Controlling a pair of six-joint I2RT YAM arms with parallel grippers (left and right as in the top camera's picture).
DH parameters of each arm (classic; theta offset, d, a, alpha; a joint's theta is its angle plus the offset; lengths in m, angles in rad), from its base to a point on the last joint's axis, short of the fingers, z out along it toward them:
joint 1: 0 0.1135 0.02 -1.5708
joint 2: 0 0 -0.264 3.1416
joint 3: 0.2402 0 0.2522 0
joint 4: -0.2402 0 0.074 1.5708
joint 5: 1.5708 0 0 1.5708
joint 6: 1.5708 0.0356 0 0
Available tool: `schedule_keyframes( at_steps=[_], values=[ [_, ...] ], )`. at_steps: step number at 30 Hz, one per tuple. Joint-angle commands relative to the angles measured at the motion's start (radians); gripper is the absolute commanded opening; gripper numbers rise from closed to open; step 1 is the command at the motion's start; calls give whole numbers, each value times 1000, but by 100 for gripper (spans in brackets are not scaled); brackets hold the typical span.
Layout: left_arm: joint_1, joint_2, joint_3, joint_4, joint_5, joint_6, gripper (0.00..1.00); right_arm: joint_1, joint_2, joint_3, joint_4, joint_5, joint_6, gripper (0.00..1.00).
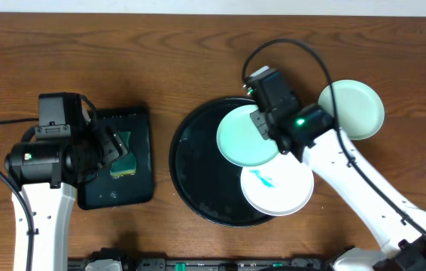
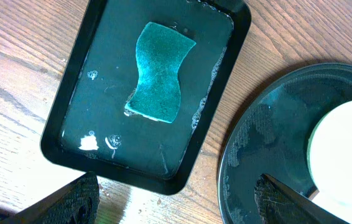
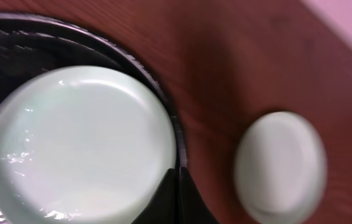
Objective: Clean dirty plates on tray and stack at the side
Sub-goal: 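Lift the mint plate off the round tray with the right gripper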
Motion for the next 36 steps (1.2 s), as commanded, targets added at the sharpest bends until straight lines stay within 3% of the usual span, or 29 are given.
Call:
schedule_keyframes(
  at_steps=[1, 3, 5, 7, 9, 10, 12, 14, 17, 21, 29, 31, 33, 36],
  values=[
    [-2, -1, 0, -5, 10, 10, 81, 85, -15, 16, -5, 242, -37, 1],
    [-2, -1, 0, -5, 9, 10, 81, 93, -15, 16, -11, 222, 84, 4],
    [-2, -1, 0, -5, 10, 10, 81, 76, -13, 16, -20, 137, 209, 18],
    [-2, -1, 0, -5, 10, 10, 81, 40, -7, 15, -23, 32, 311, 36],
    [-2, -1, 0, -5, 10, 10, 81, -18, 5, 15, -25, -90, 386, 65],
    [-2, -1, 0, -5, 10, 10, 81, -56, 16, 15, -29, -147, 416, 66],
    [-2, -1, 0, -6, 10, 10, 81, -129, 43, 15, -43, -234, 464, 62],
    [-2, -1, 0, -6, 10, 10, 81, -206, 84, 15, -55, -339, 477, 49],
    [-2, -1, 0, -5, 9, 10, 81, -285, 148, 15, -68, -463, 476, 40],
    [-2, -1, 0, -5, 9, 10, 81, -352, 255, 15, -82, -594, 445, 40],
    [-2, -1, 0, -5, 9, 10, 81, -351, 415, 14, -40, -697, 375, 38],
    [-2, -1, 0, -5, 9, 10, 81, -351, 439, 14, -32, -696, 375, 26],
    [-2, -1, 0, -5, 9, 10, 81, -351, 450, 14, -28, -696, 375, 2],
    [-2, -1, 0, -5, 9, 10, 81, -351, 452, 15, -16, -695, 375, 1]
  ],
)
